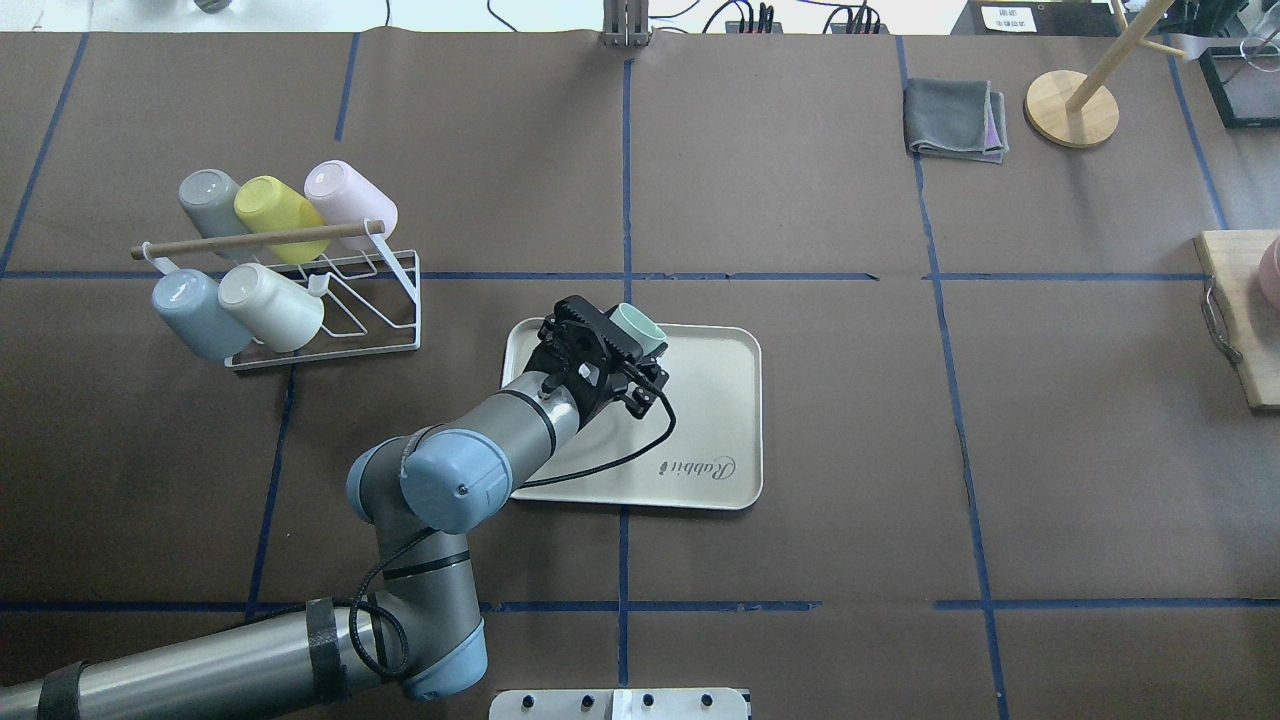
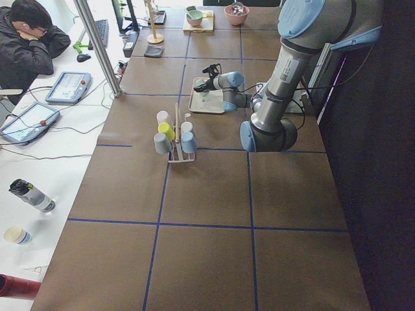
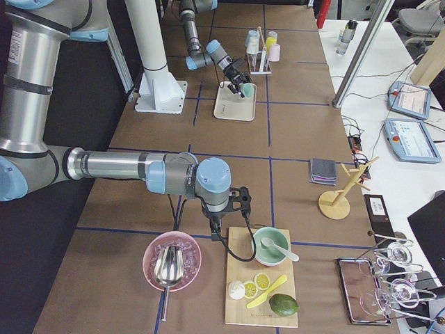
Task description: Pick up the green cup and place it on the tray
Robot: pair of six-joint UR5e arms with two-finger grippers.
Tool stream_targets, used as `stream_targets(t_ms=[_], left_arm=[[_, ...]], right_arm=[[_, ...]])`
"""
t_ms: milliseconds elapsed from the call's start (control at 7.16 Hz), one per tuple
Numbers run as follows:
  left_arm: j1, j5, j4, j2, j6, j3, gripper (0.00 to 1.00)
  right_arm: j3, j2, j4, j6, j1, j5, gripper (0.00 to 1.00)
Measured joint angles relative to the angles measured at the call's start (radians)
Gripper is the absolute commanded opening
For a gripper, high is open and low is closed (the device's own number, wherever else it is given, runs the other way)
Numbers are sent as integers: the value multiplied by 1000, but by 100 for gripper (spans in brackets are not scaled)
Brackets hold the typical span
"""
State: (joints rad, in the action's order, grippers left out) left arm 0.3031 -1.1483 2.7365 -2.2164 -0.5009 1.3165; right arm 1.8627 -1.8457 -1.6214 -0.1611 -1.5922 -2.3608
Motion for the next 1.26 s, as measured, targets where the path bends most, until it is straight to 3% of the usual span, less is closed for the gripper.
stream_targets(t_ms=[419, 1257], left_arm=[[-13, -4, 177, 3, 33, -68, 74], [-13, -7, 195, 6, 36, -57, 84]], right_arm=[[0, 2, 0, 1, 0, 0, 100], [1, 2, 0, 2, 0, 0, 100]])
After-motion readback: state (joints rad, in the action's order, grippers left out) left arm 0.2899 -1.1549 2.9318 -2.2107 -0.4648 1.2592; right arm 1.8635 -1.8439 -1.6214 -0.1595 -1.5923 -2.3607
